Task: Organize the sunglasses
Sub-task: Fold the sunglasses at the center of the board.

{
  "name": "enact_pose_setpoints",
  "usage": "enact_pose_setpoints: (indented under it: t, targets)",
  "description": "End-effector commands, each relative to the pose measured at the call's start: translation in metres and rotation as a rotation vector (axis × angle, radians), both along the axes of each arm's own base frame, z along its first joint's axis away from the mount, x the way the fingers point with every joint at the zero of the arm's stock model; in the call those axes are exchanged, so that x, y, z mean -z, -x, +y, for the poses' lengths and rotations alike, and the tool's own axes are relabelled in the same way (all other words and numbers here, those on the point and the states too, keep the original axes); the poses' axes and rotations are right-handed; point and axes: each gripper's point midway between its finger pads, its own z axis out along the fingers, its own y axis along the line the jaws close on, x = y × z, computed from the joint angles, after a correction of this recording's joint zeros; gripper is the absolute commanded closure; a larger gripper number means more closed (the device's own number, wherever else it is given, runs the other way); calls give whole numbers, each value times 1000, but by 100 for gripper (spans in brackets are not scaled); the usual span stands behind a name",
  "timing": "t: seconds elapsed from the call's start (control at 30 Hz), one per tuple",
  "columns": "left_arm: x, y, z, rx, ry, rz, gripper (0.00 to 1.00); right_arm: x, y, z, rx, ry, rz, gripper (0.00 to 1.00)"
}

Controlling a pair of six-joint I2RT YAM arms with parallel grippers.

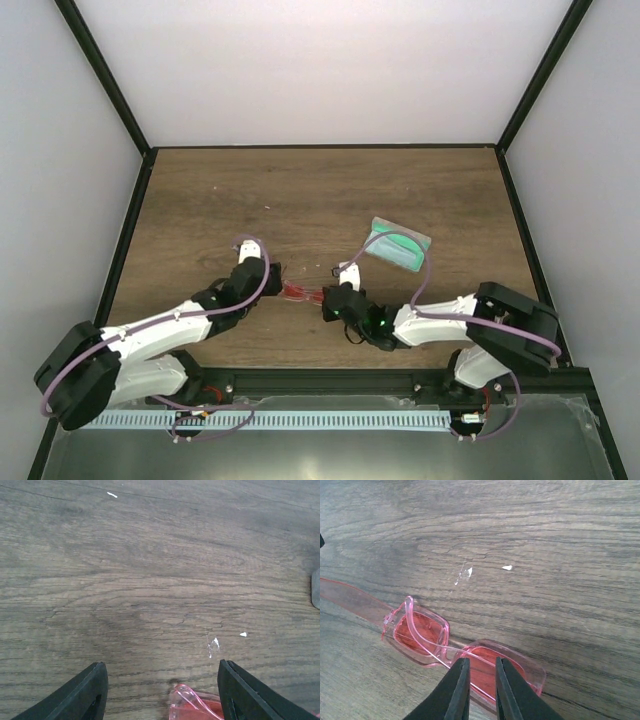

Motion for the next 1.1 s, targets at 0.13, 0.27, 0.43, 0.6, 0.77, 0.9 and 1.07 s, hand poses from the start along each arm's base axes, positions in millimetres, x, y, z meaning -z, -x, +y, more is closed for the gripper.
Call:
enact_pose_setpoints:
  t: [0.13,0.27,0.43,0.6,0.77,0.9,1.07]
  targets:
    - [-4,-6,4,-21,-45,-12,38,-4,-15,27,-4,-51,-22,86]
    - [-6,-11,1,-24,-58,-15,38,6,-15,31,-11,-41,-6,88]
    - [-8,-19,-6,-22,-73,-10,38,20,-14,28,1,-16,13,88]
    - [-8,-23,-11,-14,-72,-8,38,26,-14,23,12,-6,22,88]
    - [-10,-26,-12,-13,-82,-14,38,31,-13,21,11,0,29,88]
    - [-15,-32,-11,-30,-125,-23,38,36,-12,20,11,4,36,88]
    - [-10,-37,-15,-25,-148,-21,39,41,-11,21,7,1,44,88]
